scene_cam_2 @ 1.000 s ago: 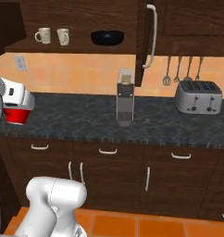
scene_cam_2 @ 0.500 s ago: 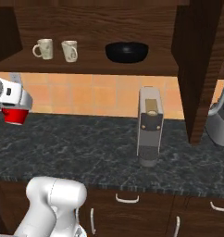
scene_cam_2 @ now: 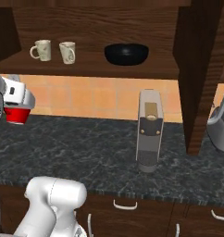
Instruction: Gather all objects into one cabinet and sort the glasses and bowls to opposite sides.
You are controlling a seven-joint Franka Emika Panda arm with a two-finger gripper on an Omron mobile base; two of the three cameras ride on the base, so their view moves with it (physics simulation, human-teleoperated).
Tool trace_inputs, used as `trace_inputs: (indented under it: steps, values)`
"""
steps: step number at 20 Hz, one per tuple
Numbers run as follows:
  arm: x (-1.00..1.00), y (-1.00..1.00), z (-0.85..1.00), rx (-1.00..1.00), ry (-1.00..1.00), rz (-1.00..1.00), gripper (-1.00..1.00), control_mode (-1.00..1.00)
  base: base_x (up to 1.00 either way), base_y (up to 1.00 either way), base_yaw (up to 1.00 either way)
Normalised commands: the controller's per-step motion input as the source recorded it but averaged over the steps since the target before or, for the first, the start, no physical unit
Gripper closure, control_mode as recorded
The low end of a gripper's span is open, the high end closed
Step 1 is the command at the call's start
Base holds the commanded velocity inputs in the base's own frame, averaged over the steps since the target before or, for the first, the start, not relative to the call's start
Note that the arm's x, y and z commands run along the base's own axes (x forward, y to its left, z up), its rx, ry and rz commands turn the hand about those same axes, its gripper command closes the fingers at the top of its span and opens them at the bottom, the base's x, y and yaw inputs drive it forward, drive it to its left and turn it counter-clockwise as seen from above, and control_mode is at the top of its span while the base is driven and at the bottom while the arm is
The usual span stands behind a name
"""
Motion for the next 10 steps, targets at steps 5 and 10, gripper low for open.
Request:
trace_inputs:
  steps: [5, 10]
  values:
    - [0.0, 0.0, 0.0, 0.0, 0.0, 0.0, 1.0, 1.0, 0.38, -0.05, 0.0]
    - [0.0, 0.0, 0.0, 0.0, 0.0, 0.0, 1.0, 1.0, 0.0, 0.0, 0.0]
